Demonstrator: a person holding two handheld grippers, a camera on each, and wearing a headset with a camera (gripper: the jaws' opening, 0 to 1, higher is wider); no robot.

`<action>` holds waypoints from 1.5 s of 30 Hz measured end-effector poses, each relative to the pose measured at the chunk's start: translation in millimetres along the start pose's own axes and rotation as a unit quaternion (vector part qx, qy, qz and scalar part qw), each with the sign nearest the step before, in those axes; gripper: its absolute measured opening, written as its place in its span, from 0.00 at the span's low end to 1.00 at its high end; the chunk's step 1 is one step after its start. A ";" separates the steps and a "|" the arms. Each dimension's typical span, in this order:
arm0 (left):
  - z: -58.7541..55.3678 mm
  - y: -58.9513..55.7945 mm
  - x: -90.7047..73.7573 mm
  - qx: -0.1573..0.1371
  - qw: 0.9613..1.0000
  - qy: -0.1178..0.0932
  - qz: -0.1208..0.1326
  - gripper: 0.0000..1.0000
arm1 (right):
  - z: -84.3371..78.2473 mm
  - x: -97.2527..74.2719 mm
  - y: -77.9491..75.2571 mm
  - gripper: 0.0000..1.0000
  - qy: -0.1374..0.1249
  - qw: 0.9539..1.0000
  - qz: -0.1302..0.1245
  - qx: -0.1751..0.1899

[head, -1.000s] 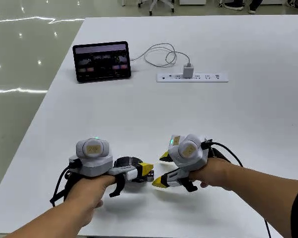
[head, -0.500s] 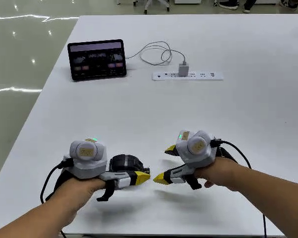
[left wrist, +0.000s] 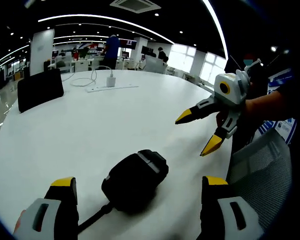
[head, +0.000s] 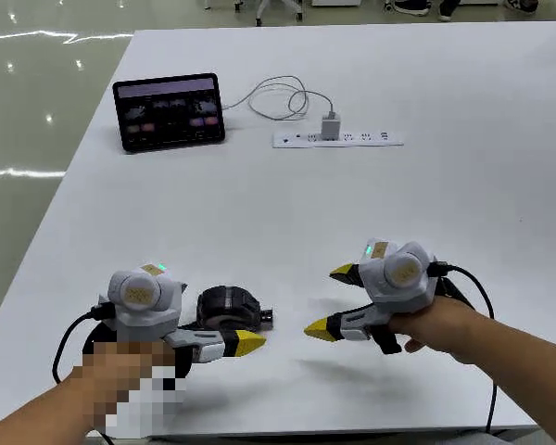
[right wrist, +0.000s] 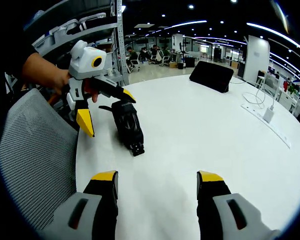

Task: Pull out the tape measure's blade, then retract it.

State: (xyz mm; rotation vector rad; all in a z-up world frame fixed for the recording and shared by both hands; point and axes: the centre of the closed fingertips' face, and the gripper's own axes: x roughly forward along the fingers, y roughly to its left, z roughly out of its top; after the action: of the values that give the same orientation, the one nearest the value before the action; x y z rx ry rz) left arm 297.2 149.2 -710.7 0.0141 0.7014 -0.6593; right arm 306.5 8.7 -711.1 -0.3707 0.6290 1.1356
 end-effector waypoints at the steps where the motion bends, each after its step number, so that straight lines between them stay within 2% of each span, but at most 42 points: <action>1: -1.9 1.6 -0.3 0.001 1.000 0.002 0.001 1.00 | -1.4 -2.0 -1.0 0.59 -0.001 1.000 -0.003 0.001; 2: -3.4 2.7 -1.5 0.012 1.000 0.001 0.000 1.00 | -3.6 -5.1 -2.3 0.59 -0.001 1.000 -0.007 0.004; 5: -4.1 2.9 -5.0 0.011 1.000 -0.004 -0.005 1.00 | -7.8 -11.3 -4.8 0.57 -0.002 1.000 -0.016 0.006; 11: -3.8 6.7 -12.2 0.009 1.000 -0.010 -0.001 1.00 | -14.1 -26.0 -7.9 0.64 -0.013 0.999 -0.029 0.027; 12: -4.9 6.2 -12.9 0.012 1.000 -0.008 -0.004 1.00 | -17.5 -29.5 -8.2 0.64 -0.013 0.999 -0.030 0.028; 14: -12.8 4.9 -14.8 0.023 1.000 0.012 -0.005 1.00 | -22.7 -34.8 -7.7 0.66 -0.012 0.999 -0.032 0.025; 16: -14.7 3.4 -16.6 0.018 1.000 0.011 -0.011 1.00 | -26.8 -39.1 -7.8 0.68 -0.010 0.999 -0.035 0.023; 21: -18.7 7.9 -25.1 0.021 1.000 0.006 -0.005 1.00 | -40.4 -53.8 -10.8 0.71 -0.009 0.998 -0.046 0.040; 26: -26.1 13.8 -32.5 0.016 1.000 0.011 -0.002 1.00 | -53.9 -69.3 -16.6 0.75 -0.008 0.997 -0.060 0.057; 30: -30.1 23.4 -38.3 0.014 1.000 0.010 0.007 1.00 | -62.4 -83.0 -19.3 0.80 -0.009 0.996 -0.067 0.066; 35: -31.6 23.7 -47.4 0.028 0.999 0.014 0.013 1.00 | -68.3 -98.2 -19.9 0.88 -0.012 0.995 -0.071 0.069; 38: -33.4 23.1 -51.4 0.028 0.999 0.013 0.008 1.00 | -73.6 -107.1 -21.3 0.92 -0.013 0.994 -0.076 0.071; 45: -27.0 26.0 -61.5 0.026 1.000 0.004 0.011 1.00 | -87.1 -130.9 -25.1 0.99 -0.015 0.992 -0.093 0.088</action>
State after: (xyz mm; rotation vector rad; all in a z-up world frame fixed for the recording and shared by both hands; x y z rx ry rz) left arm 260.8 210.4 -699.7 0.0730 0.6913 -0.6571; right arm 269.4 -145.4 -696.1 -0.2542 0.6489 0.8987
